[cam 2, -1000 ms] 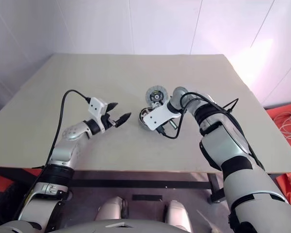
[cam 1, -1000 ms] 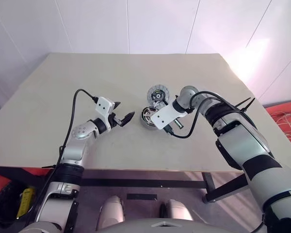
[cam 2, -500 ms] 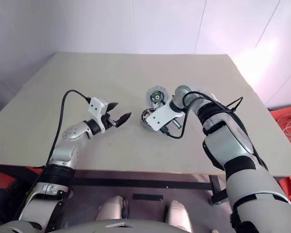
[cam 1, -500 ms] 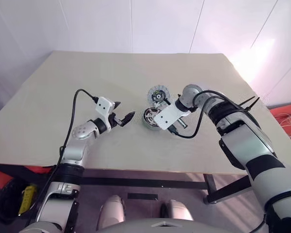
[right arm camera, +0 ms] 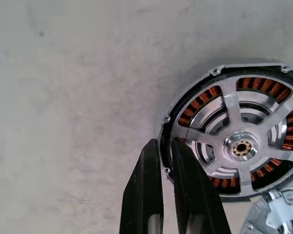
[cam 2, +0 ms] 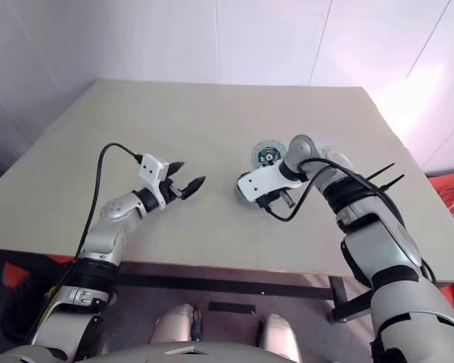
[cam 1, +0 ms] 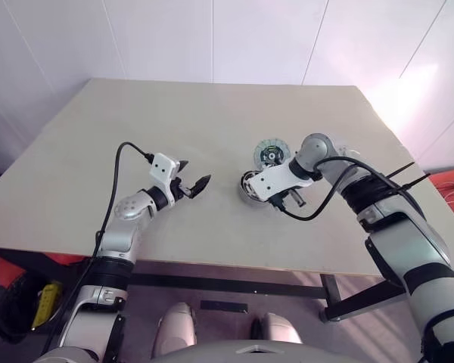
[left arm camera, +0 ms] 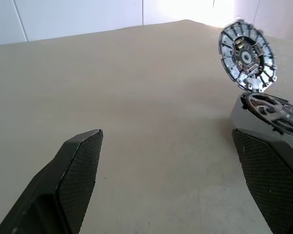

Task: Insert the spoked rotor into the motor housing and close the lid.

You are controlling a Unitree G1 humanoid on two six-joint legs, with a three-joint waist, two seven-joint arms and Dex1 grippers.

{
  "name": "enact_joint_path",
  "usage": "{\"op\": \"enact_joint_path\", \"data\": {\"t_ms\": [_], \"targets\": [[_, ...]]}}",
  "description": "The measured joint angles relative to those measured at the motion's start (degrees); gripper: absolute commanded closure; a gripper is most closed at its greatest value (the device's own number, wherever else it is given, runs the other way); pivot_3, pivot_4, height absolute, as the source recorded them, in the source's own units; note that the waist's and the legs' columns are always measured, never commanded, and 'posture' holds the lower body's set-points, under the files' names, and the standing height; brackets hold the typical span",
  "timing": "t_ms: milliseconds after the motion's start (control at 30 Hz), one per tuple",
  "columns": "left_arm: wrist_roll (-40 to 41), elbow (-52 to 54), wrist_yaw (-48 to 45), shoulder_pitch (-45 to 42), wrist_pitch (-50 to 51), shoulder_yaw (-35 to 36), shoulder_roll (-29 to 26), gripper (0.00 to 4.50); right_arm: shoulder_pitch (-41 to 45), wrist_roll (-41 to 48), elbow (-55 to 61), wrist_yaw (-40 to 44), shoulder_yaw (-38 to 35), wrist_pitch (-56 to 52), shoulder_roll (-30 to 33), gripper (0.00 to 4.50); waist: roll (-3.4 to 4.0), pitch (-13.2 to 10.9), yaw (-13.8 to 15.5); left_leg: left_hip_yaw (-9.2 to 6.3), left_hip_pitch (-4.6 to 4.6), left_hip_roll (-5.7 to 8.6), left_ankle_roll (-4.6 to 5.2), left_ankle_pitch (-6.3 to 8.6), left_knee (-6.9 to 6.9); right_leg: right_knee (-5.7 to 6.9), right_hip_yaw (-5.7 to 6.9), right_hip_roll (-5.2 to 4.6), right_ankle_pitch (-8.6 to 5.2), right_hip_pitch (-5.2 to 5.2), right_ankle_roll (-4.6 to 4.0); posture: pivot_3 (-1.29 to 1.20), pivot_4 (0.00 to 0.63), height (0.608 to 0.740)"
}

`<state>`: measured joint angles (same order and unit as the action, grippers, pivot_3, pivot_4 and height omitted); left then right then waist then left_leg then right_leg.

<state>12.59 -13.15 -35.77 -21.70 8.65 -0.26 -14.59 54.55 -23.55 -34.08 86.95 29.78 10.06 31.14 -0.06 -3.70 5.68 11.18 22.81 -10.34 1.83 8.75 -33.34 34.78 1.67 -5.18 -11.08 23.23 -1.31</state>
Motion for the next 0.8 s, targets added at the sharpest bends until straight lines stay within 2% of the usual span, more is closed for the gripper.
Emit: {"op": "enact_joint_path", "data": {"t_ms": [200, 400, 600, 800], "targets": [[0.0, 0.04, 0.27, 0.05, 0.05, 0.02, -0.01, 0.0, -2.72, 4.4, 11.39, 1.68, 1.26, -23.26, -0.46, 4.5, 0.0, 0.0, -0.36, 0.03, -0.02, -0.11, -0.02, -0.01, 0.06, 0.0, 0.01, 0.07, 0.0, 0.08, 0.0, 0.0, 0.0, 0.74], [0.0, 0.57, 0.57, 1.1, 0.15, 0.02, -0.01, 0.0, -1.05, 8.24, 14.8, 1.73, 1.98, -44.96, -5.43, 4.5, 0.01, -0.01, -0.44, 0.03, -0.12, -0.34, -0.27, -0.06, 0.09, 0.02, 0.01, 0.27, 0.0, 0.11, -0.01, 0.0, 0.0, 0.74], [0.0, 1.0, 1.29, 1.59, 0.46, 0.02, 0.01, 0.0, 2.11, 10.48, 12.64, -2.33, 1.98, -58.99, -11.77, 4.5, 0.03, -0.02, -0.2, 0.02, -0.18, -0.37, -0.41, -0.12, 0.14, 0.02, -0.02, 0.32, 0.0, 0.1, -0.01, 0.0, 0.0, 0.74], [0.0, 1.53, 1.58, 1.95, 0.54, 0.08, -0.11, 0.0, 4.14, 12.93, 10.03, -7.59, 1.87, -66.07, -14.76, 4.5, 0.03, -0.02, -0.27, 0.02, -0.38, -0.39, -0.53, -0.2, 0.2, 0.04, -0.07, 0.33, -0.17, 0.06, 0.29, 0.0, 0.0, 0.74]]}}
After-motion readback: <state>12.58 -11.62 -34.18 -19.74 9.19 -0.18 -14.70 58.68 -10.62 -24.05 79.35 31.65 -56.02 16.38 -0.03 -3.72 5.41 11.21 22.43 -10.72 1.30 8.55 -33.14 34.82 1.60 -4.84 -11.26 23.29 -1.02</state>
